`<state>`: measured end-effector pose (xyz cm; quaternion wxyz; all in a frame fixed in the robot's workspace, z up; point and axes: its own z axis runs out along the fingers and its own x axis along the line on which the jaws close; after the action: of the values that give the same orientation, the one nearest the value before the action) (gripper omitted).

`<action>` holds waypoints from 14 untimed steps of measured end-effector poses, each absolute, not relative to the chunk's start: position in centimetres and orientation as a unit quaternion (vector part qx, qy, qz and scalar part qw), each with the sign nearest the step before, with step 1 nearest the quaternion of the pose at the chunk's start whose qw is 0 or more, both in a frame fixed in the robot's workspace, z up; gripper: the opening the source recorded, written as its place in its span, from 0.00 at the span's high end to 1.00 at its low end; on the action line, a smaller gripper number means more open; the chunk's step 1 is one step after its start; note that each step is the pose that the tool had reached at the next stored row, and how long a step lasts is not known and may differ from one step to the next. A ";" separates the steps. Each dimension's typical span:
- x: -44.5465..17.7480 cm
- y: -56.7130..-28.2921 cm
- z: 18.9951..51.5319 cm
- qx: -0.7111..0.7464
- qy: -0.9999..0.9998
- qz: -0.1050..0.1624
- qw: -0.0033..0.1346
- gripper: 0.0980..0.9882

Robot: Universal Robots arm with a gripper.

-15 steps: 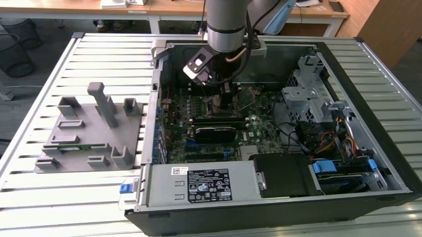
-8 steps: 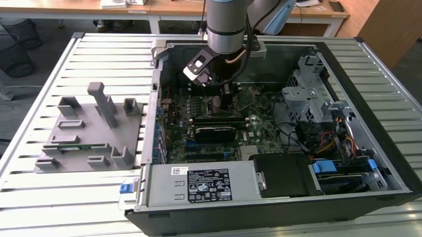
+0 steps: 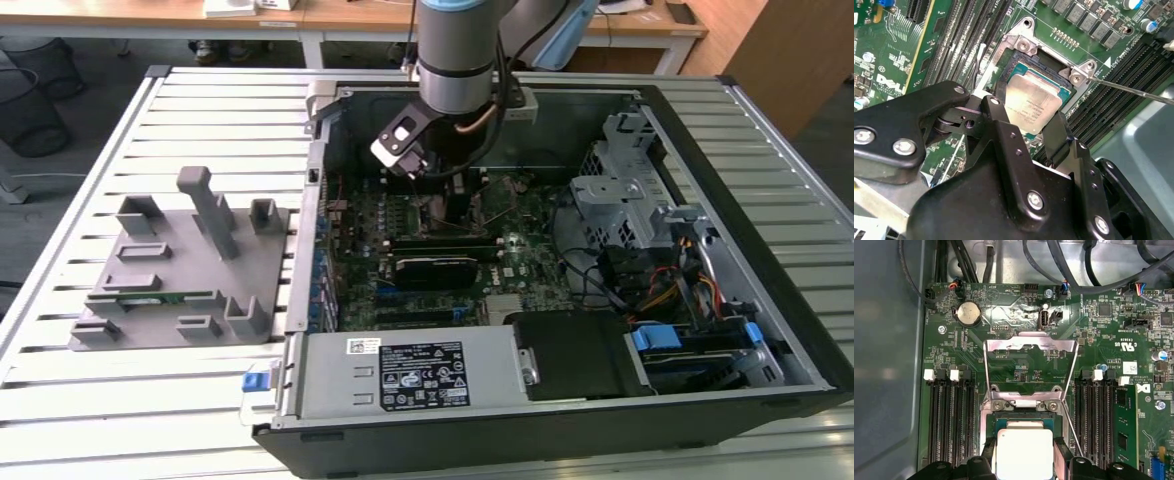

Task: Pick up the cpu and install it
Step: 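Place the cpu into insertion slot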

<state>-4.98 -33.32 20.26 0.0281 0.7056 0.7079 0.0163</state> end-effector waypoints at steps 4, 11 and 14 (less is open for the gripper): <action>-5.0 -33.3 20.0 0.706 0.707 0.016 0.028 0.51; -5.0 -33.3 19.7 0.707 0.707 0.016 0.028 0.51; -5.0 -33.3 19.5 0.707 0.707 0.016 0.028 0.51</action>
<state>-5.02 -33.32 19.53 0.0280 0.7067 0.7068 0.0161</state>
